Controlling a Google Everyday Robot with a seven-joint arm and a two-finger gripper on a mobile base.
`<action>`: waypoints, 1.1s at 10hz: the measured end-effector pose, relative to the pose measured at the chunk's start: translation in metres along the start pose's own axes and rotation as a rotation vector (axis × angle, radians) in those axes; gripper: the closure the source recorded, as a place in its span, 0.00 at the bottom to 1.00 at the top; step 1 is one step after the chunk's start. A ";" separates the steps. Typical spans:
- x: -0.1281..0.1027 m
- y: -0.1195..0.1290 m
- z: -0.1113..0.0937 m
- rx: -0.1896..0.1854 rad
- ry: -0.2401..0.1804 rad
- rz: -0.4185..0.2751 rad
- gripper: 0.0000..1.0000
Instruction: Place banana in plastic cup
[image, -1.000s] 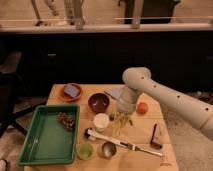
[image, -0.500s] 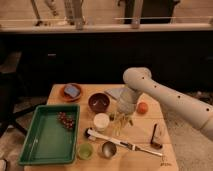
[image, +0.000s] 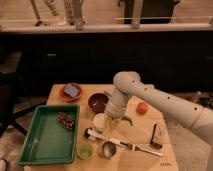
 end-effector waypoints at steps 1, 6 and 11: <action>-0.003 -0.009 0.004 -0.001 -0.010 -0.027 1.00; -0.033 -0.047 0.037 -0.008 -0.086 -0.152 1.00; -0.051 -0.067 0.070 -0.062 -0.139 -0.199 1.00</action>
